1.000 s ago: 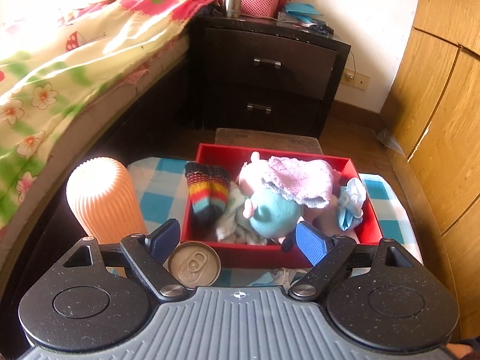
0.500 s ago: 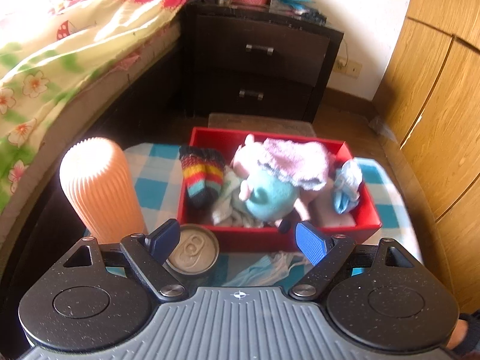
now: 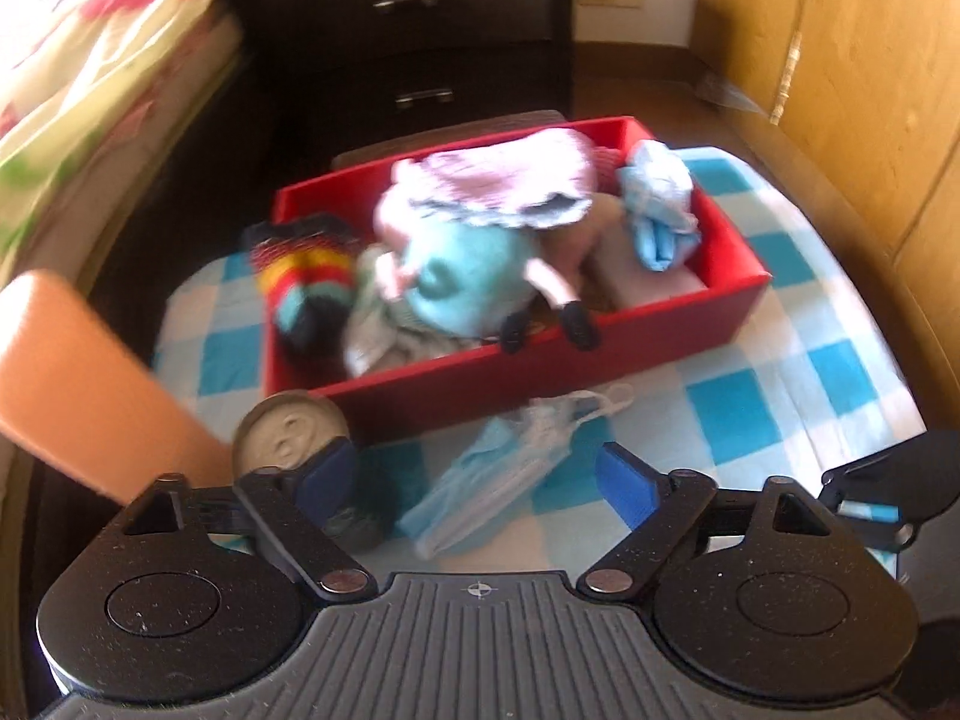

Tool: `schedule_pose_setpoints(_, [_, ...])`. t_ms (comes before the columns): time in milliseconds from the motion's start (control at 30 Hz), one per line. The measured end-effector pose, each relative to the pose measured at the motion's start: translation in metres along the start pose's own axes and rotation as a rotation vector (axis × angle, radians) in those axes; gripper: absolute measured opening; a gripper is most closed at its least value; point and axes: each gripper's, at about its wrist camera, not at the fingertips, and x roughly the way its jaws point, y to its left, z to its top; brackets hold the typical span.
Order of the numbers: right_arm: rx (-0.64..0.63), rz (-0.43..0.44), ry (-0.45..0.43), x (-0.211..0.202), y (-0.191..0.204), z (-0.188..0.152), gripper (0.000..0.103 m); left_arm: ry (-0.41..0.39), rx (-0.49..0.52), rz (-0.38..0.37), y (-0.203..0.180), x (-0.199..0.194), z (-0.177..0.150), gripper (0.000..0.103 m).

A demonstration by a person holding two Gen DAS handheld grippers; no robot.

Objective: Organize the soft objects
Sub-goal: 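Grasp the white sponge with the right tool while the left tool reaches the second blue mask, then grasp the blue mask by its ear loop with the left tool while the right tool holds the sponge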

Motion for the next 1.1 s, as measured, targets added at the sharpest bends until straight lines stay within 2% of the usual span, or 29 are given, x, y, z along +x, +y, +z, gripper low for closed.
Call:
schedule_pose_setpoints(100, [0.041, -0.006, -0.012, -0.010, -0.011, -0.014, 0.037, -0.045, 0.050, -0.025, -0.011, -0.008, 0.006, 0.081])
schedule_pose_setpoints(167, [0.064, -0.018, -0.008, -0.010, -0.017, -0.019, 0.037, -0.044, 0.090, -0.036, -0.018, -0.004, 0.007, 0.081])
schedule_pose_setpoints(267, [0.097, -0.016, 0.002, -0.009, -0.027, -0.024, 0.037, 0.047, 0.114, -0.017, -0.027, 0.023, 0.003, 0.081])
schedule_pose_setpoints(367, [0.100, -0.010, -0.007, -0.012, -0.028, -0.023, 0.037, 0.132, 0.176, 0.037, -0.034, 0.054, -0.004, 0.078])
schedule_pose_setpoints(467, [0.110, -0.007, -0.010, -0.012, -0.030, -0.022, 0.037, 0.138, 0.212, 0.122, -0.034, 0.072, -0.005, 0.080])
schedule_pose_setpoints(567, [0.109, -0.009, -0.008, -0.010, -0.031, -0.022, 0.038, 0.136, 0.156, 0.115, -0.025, 0.080, 0.001, 0.080])
schedule_pose_setpoints(667, [0.119, -0.003, -0.008, -0.010, -0.032, -0.023, 0.038, 0.203, 0.099, 0.080, -0.017, 0.096, 0.001, 0.077])
schedule_pose_setpoints(833, [0.135, 0.006, -0.008, -0.012, -0.037, -0.026, 0.038, 0.243, -0.048, 0.013, -0.001, 0.093, -0.007, 0.070])
schedule_pose_setpoints(933, [0.179, 0.000, 0.000, -0.015, -0.043, -0.026, 0.038, 0.242, -0.083, -0.024, -0.003, 0.085, -0.019, 0.053])
schedule_pose_setpoints(967, [0.195, -0.009, 0.000, -0.016, -0.046, -0.027, 0.038, 0.235, -0.087, -0.028, -0.004, 0.081, -0.022, 0.044])
schedule_pose_setpoints(1000, [0.211, -0.019, -0.003, -0.017, -0.048, -0.027, 0.038, 0.236, -0.091, -0.037, -0.006, 0.078, -0.025, 0.032])
schedule_pose_setpoints(1067, [0.239, -0.046, -0.012, -0.022, -0.051, -0.028, 0.038, 0.243, -0.081, -0.027, -0.013, 0.072, -0.033, 0.018])
schedule_pose_setpoints(1100, [0.251, -0.059, -0.017, -0.024, -0.053, -0.028, 0.038, 0.243, -0.068, -0.022, -0.017, 0.069, -0.037, 0.016])
